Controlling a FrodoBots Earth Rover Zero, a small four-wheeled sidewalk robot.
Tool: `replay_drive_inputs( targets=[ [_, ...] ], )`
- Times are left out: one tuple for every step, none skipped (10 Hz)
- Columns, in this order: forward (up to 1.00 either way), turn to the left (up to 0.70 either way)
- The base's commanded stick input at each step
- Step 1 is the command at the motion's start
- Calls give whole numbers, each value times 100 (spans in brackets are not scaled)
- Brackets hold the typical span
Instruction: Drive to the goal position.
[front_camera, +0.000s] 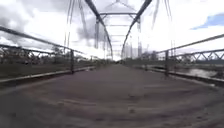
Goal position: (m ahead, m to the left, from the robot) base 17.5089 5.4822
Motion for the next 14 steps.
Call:
replay_drive_inputs(
  targets=[
    [100,0],
    [100,0],
    [100,0],
    [100,0],
    [100,0],
    [100,0],
    [100,0],
    [100,0],
    [100,0],
    [100,0],
    [100,0],
    [100,0],
    [100,0],
    [100,0]
  ],
)
